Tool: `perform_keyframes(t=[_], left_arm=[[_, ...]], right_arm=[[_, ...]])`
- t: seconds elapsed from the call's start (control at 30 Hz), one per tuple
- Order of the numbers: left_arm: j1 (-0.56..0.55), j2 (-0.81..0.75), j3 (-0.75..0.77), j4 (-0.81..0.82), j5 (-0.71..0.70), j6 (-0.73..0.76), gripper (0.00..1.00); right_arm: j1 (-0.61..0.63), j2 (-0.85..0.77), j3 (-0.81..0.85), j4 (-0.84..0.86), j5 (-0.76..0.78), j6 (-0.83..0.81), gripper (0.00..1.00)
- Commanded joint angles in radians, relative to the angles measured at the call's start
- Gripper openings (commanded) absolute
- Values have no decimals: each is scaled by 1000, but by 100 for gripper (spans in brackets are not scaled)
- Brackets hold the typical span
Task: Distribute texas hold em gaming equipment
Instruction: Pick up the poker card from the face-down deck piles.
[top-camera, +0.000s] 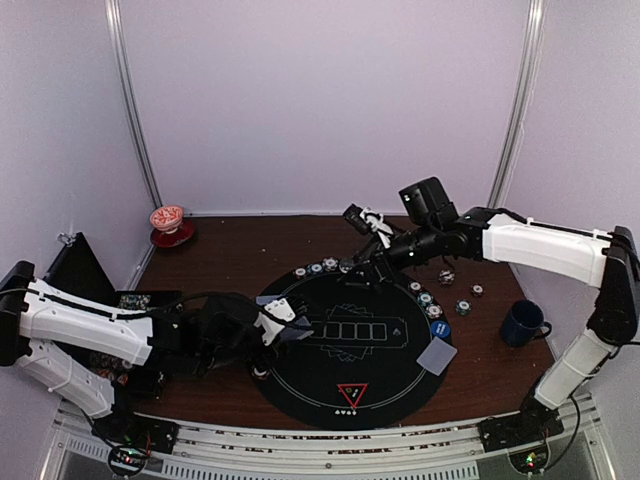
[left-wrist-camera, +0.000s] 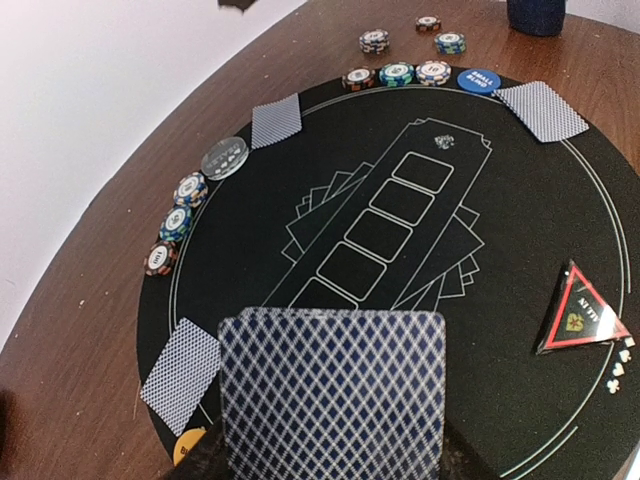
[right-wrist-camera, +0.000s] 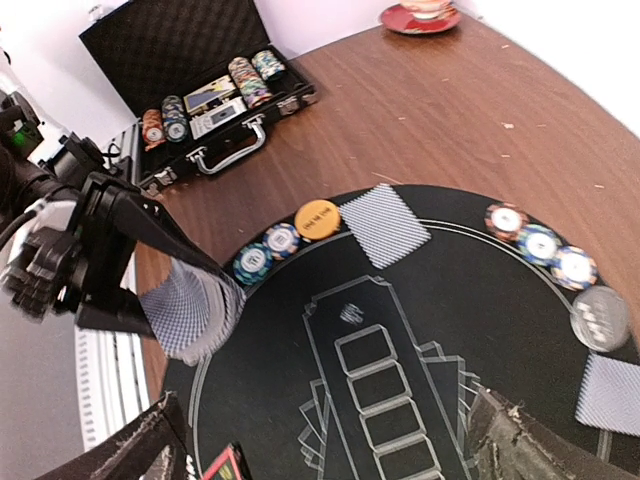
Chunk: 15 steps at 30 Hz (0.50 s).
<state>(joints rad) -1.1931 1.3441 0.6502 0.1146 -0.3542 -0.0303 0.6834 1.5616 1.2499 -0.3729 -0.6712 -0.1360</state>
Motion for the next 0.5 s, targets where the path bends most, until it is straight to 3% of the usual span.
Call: perform_keyframes(t=[0.0,0.47], left_arm=[[-2,-38,9,38,-22,15,52],[-2,-72,-5,42,-31,11,52]], right_arm=[[68,113,72,81,-20,98,100],[175,321,217,85,-102,138,92]])
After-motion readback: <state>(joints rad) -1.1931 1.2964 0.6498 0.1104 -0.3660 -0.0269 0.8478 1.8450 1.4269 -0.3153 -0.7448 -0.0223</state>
